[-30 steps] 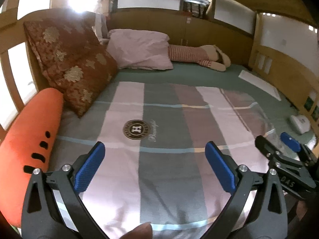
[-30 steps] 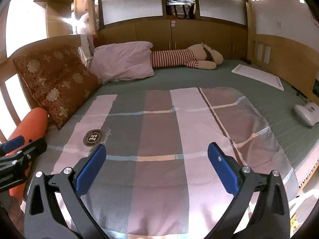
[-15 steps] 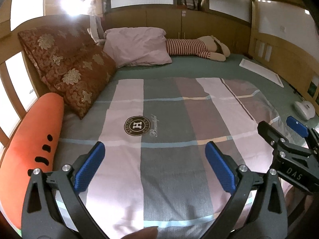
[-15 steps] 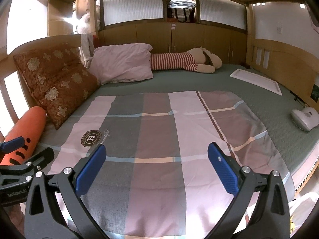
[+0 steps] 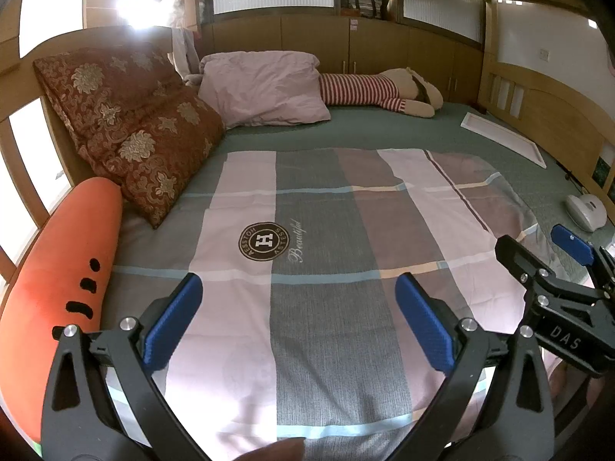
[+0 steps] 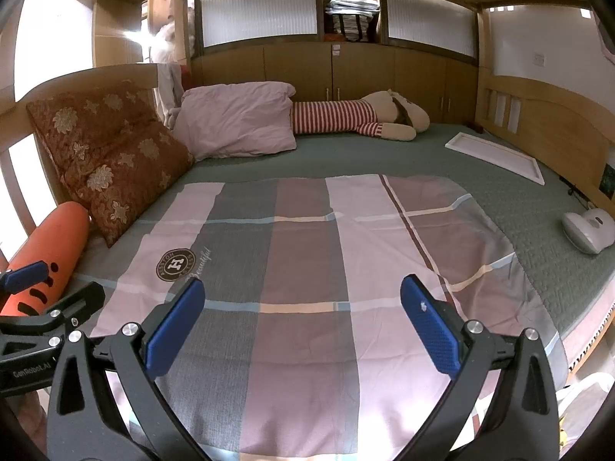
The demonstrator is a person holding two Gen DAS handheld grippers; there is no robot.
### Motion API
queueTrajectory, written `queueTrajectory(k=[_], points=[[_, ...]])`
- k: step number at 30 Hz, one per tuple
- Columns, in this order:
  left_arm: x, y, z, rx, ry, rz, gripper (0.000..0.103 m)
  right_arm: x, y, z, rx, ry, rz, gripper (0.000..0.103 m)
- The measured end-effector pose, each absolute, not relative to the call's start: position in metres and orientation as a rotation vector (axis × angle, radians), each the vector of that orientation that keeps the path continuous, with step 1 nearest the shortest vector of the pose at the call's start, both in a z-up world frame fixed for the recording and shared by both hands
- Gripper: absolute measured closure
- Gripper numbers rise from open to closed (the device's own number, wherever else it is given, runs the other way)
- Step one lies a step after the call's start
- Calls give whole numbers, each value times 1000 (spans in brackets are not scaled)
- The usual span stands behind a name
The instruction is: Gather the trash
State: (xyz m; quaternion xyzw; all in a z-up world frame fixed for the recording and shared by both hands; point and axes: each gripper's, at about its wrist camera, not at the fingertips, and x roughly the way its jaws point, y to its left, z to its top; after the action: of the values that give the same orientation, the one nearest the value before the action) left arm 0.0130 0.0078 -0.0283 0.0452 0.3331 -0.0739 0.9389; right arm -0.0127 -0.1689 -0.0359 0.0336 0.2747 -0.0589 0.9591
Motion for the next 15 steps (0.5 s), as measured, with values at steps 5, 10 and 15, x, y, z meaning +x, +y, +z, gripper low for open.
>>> queueTrajectory(k=[5,10,15], points=[[13,9,-30,92,682,-154,3,-13,-169,-36,69,556,-120,3],[13,8,-30,94,686,-156,3,-13,-169,-36,65,559,-118,3],[13,7,-31,96,689,-164,3,-12,-169,-36,70,558,-120,3]])
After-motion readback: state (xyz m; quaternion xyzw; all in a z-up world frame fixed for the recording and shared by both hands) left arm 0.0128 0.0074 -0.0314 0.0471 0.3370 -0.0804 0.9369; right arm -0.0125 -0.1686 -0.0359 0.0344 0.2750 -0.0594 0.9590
